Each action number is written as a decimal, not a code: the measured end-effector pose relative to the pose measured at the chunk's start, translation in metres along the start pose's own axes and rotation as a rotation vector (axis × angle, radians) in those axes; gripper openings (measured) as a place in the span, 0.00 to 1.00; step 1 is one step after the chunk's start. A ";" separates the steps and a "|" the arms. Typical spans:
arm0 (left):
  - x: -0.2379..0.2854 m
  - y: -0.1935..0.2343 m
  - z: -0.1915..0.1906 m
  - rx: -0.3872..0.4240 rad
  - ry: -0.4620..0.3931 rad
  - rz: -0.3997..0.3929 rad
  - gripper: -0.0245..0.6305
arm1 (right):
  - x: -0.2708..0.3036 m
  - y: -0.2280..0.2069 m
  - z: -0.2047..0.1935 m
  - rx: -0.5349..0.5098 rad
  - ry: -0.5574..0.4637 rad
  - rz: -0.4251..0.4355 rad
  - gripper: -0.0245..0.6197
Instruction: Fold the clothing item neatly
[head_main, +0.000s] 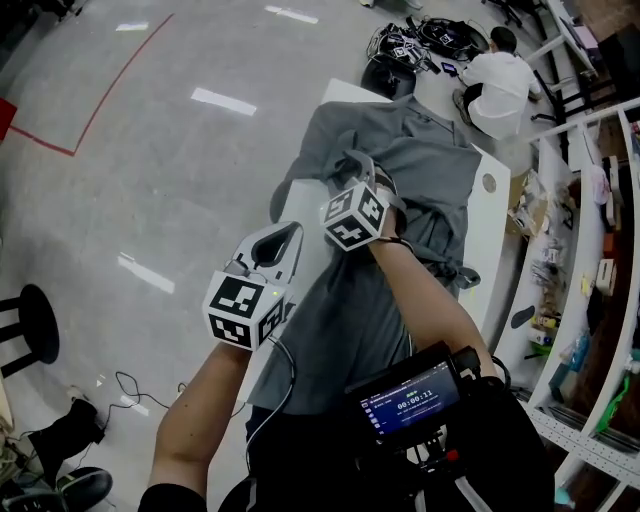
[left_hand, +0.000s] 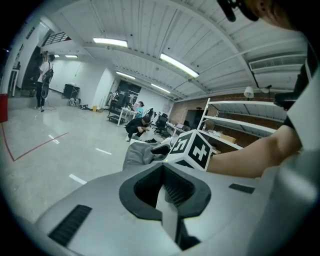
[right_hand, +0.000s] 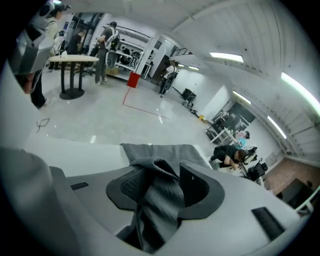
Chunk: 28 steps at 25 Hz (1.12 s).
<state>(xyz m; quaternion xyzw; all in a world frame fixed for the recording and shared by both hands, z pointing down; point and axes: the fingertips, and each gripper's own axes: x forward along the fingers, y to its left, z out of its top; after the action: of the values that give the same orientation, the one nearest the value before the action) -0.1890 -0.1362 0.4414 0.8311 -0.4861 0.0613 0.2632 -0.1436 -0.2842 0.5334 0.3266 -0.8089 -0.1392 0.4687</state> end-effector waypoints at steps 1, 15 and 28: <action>-0.001 0.003 -0.001 -0.004 0.001 0.003 0.02 | 0.001 0.000 0.003 -0.028 -0.006 -0.015 0.28; -0.013 0.022 -0.008 -0.057 -0.019 0.024 0.02 | 0.016 0.006 0.024 0.074 -0.015 -0.034 0.28; -0.052 0.035 0.052 -0.048 -0.155 0.038 0.02 | -0.174 -0.097 0.042 0.949 -0.536 0.004 0.12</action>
<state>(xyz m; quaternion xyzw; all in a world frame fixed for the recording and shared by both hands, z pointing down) -0.2540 -0.1353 0.3916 0.8175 -0.5220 -0.0100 0.2432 -0.0803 -0.2455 0.3436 0.4539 -0.8746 0.1636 0.0476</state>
